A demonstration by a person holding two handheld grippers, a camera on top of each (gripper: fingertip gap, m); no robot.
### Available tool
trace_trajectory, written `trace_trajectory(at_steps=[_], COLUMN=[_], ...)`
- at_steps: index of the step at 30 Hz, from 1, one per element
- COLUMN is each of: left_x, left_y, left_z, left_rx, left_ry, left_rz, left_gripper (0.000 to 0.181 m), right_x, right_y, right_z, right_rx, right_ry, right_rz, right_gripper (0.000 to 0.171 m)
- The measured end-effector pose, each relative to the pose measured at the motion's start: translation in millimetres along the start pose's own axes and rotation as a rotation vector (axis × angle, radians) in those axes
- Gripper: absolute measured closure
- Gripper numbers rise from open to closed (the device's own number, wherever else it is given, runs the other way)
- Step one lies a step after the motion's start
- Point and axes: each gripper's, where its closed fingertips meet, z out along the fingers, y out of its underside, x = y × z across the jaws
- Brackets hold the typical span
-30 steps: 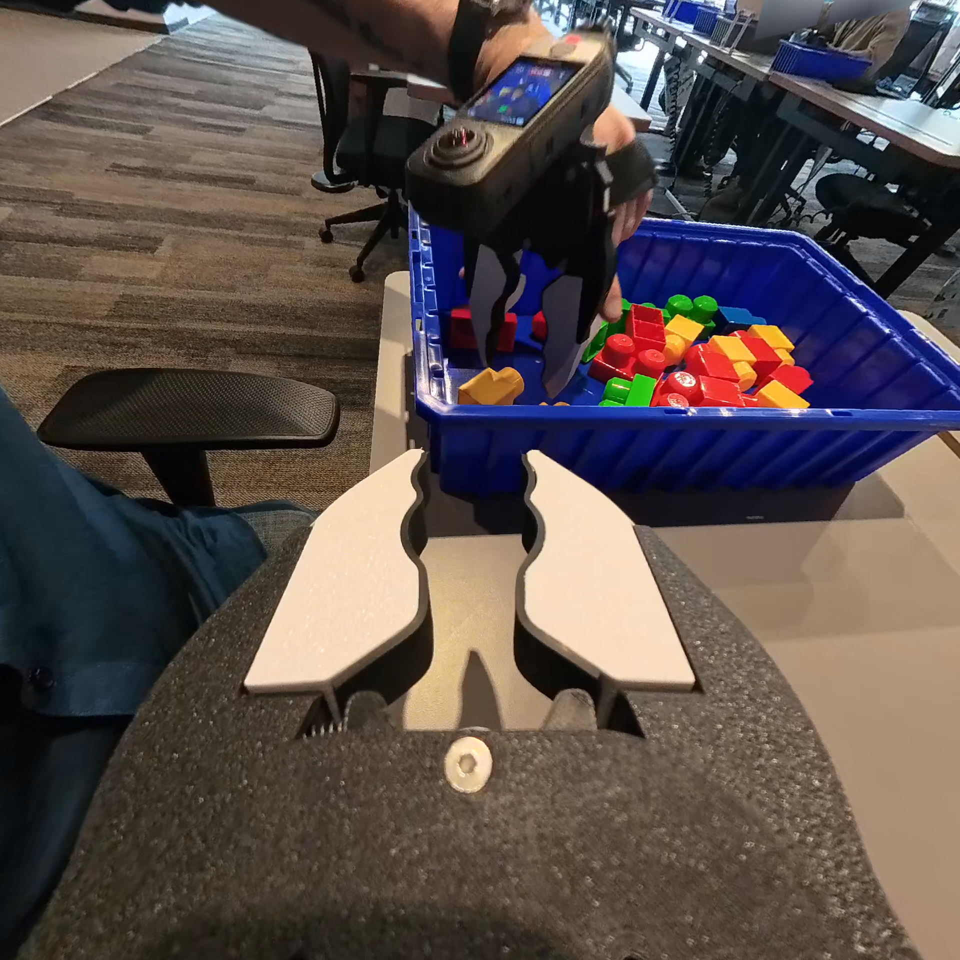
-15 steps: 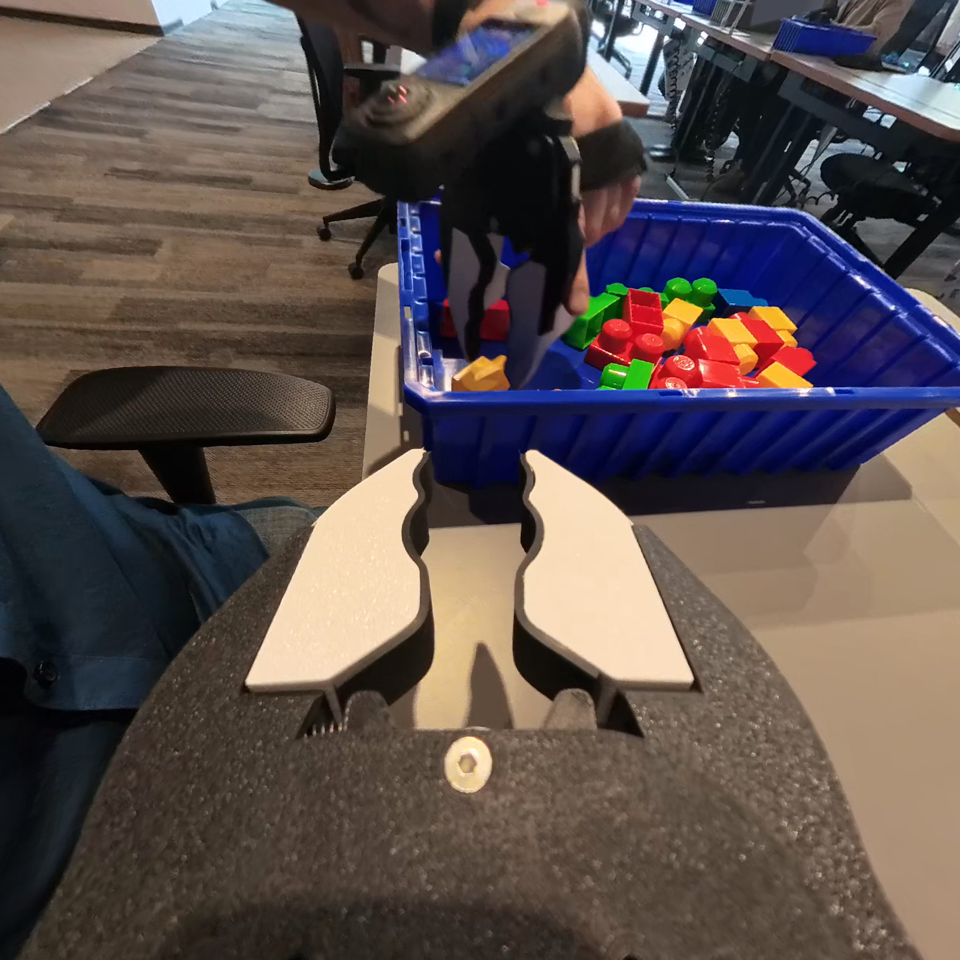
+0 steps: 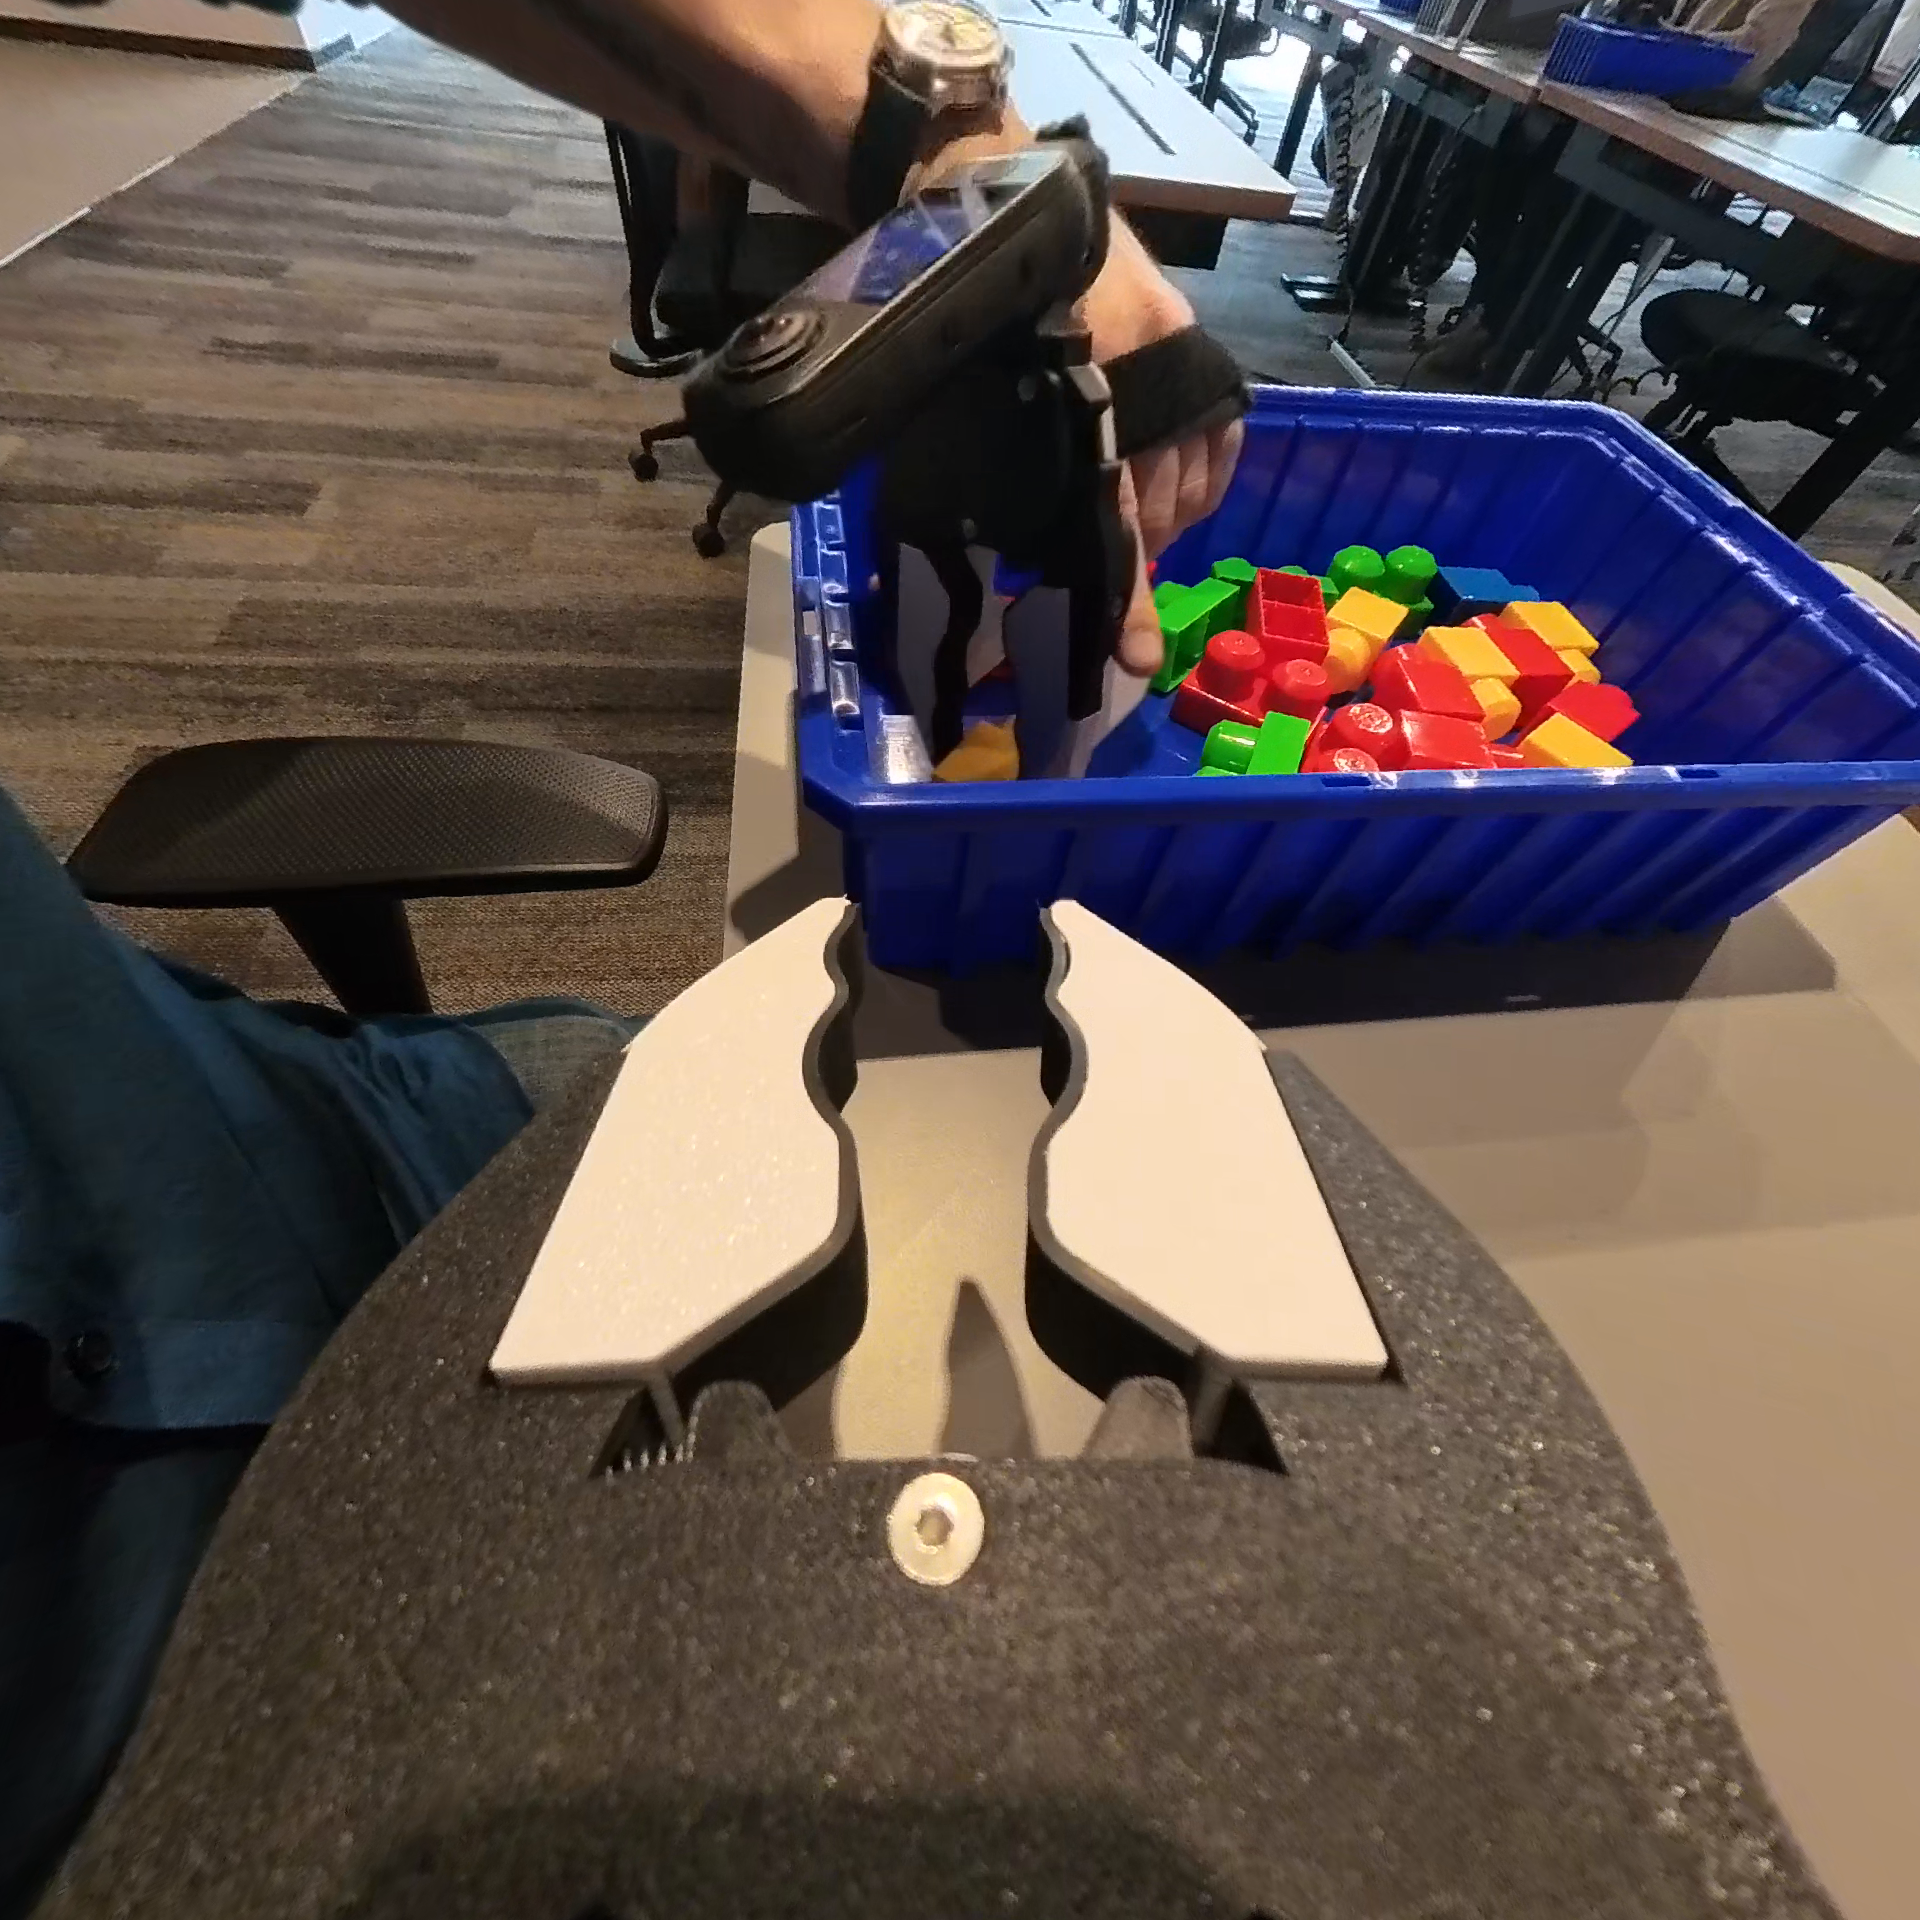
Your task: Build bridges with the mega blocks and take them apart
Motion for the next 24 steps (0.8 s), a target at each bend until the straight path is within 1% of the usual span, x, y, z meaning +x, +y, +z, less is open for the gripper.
trace_trajectory(at_steps=[2,4,8,10,13,16,19,24], left_x=[-4,-6,-11,-13,-20,-21,-18,-29], left_y=[2,4,6,2,-7,-10,-9,-9], left_z=[-2,-3,-7,-10,-13,-11,-6,-3], left_rx=[0.007,0.003,0.007,0.027,0.079,0.115,0.123,0.147], left_ry=[-0.009,-0.003,0.008,0.019,0.016,0.062,0.136,0.163], left_rz=[-0.016,-0.034,-0.094,-0.122,-0.174,-0.246,-0.311,-0.373], left_gripper=[0.131,0.125,0.102,0.095,0.088,0.081,0.078,0.077], right_x=[0,0,0,1,1,-1,-3,-5], right_y=[1,2,4,5,5,5,6,6], right_z=[1,2,2,2,1,3,4,5], right_rx=[-0.002,-0.006,-0.011,-0.013,-0.011,-0.014,-0.021,-0.024], right_ry=[-0.003,-0.007,-0.011,-0.010,-0.013,-0.019,-0.027,-0.031], right_rz=[0.005,0.006,0.010,0.011,0.013,0.013,0.009,0.007], right_gripper=[0.139,0.140,0.140,0.141,0.141,0.142,0.143,0.144])
